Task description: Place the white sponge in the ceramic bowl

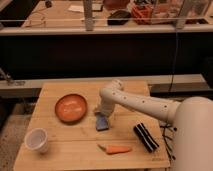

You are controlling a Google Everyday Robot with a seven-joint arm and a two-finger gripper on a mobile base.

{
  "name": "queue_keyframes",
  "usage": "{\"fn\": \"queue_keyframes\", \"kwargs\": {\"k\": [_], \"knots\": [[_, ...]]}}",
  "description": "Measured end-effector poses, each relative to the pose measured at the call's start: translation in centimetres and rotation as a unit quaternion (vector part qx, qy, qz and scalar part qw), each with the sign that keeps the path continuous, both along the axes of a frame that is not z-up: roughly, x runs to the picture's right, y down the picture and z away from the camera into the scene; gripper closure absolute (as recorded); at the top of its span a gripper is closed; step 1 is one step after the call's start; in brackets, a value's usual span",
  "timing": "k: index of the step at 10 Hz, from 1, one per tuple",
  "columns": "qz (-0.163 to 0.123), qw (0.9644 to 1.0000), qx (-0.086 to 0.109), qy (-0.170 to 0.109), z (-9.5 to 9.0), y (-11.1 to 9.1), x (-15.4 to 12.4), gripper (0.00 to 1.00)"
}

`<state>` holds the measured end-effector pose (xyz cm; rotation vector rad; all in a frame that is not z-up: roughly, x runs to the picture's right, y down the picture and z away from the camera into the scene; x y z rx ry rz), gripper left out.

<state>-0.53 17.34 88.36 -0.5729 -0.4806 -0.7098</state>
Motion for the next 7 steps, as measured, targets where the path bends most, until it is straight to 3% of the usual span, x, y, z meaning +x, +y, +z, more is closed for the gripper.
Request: {"fn": "queue_keyframes", "kwargs": {"k": [6, 7], "knots": [[-0.003, 1.0, -0.001, -0.005, -0.1, -0.3, -0.8, 0.3], [-0.004, 1.0, -0.002, -0.006, -0.2, -0.3, -1.3, 0.37]]}}
